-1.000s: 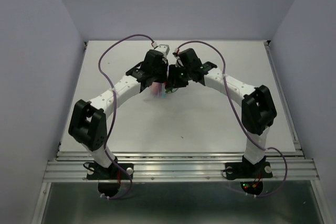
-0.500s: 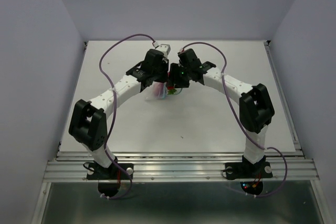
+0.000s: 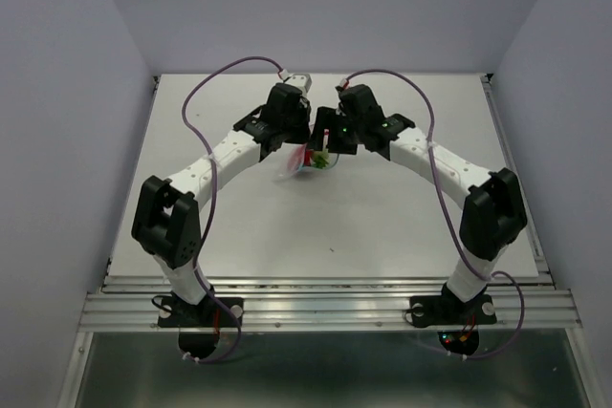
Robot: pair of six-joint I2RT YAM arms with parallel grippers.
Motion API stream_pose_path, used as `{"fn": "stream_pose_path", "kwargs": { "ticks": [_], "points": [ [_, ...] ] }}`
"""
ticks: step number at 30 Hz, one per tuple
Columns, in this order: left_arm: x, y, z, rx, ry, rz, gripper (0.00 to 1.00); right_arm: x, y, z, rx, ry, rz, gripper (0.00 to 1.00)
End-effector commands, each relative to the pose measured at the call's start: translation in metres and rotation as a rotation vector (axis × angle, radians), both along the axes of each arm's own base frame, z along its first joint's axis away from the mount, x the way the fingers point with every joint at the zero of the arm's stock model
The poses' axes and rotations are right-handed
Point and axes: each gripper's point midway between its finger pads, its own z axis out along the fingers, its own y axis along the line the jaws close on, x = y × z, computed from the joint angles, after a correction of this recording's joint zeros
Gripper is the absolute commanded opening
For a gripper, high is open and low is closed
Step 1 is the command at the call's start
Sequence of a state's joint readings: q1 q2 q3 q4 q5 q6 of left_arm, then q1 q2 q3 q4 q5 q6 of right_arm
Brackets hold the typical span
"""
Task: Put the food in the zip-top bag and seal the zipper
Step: Place the food into the zip-top bag
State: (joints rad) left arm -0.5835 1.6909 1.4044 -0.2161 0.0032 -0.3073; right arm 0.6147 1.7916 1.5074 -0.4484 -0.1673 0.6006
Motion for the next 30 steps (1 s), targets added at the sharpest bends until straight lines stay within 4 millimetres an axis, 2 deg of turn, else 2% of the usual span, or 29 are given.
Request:
{"fn": "stream_pose_path", "kwargs": {
  "ticks": [1,7,14,15,17,18,19,20,21,22,23,26,27,29,30],
  "points": [
    [0.007,-0.010,0.021,-0.043,-0.029,0.001,0.00,0.008,-0.007,0.055,0.047,-0.172,-0.031,0.74],
    [0.008,-0.011,0.022,-0.040,-0.035,-0.031,0.00,0.011,-0.035,0.072,-0.011,-0.263,-0.102,0.77],
    [0.000,-0.010,0.023,0.023,-0.097,-0.142,0.00,0.042,-0.094,0.073,-0.041,-0.278,-0.192,0.80],
    [-0.002,-0.009,0.021,0.033,-0.101,-0.164,0.00,0.042,-0.095,0.073,-0.068,-0.304,-0.161,0.80],
    [-0.005,-0.012,0.024,0.044,-0.121,-0.215,0.00,0.042,-0.097,0.080,-0.145,-0.398,-0.049,0.93],
    [-0.007,-0.013,0.022,0.074,-0.140,-0.262,0.00,0.032,-0.092,0.082,-0.218,-0.512,0.158,1.00],
    [-0.007,-0.016,0.024,0.072,-0.160,-0.298,0.00,0.029,-0.090,0.087,-0.259,-0.600,0.266,1.00],
    [-0.007,-0.015,0.024,0.081,-0.166,-0.305,0.00,0.021,-0.090,0.080,-0.323,-0.689,0.411,1.00],
    [-0.005,-0.013,0.024,0.109,-0.185,-0.334,0.00,0.014,-0.094,0.092,-0.351,-0.763,0.449,1.00],
    [-0.010,-0.017,0.021,0.102,-0.180,-0.384,0.00,0.018,-0.100,0.099,-0.382,-0.828,0.454,1.00],
    [-0.009,-0.014,0.022,0.105,-0.186,-0.396,0.00,0.016,-0.105,0.100,-0.415,-0.858,0.465,1.00],
    [-0.016,-0.017,0.027,0.067,-0.212,-0.480,0.00,0.009,-0.124,0.094,-0.556,-0.963,0.583,1.00],
    [-0.023,-0.018,0.029,0.033,-0.219,-0.539,0.00,0.004,-0.126,0.082,-0.573,-0.958,0.620,1.00],
    [-0.031,-0.020,0.029,0.010,-0.223,-0.593,0.00,0.002,-0.140,0.082,-0.601,-0.984,0.639,1.00],
    [-0.036,-0.021,0.031,-0.002,-0.225,-0.618,0.00,-0.003,-0.136,0.083,-0.584,-1.024,0.698,1.00]
  ]
}}
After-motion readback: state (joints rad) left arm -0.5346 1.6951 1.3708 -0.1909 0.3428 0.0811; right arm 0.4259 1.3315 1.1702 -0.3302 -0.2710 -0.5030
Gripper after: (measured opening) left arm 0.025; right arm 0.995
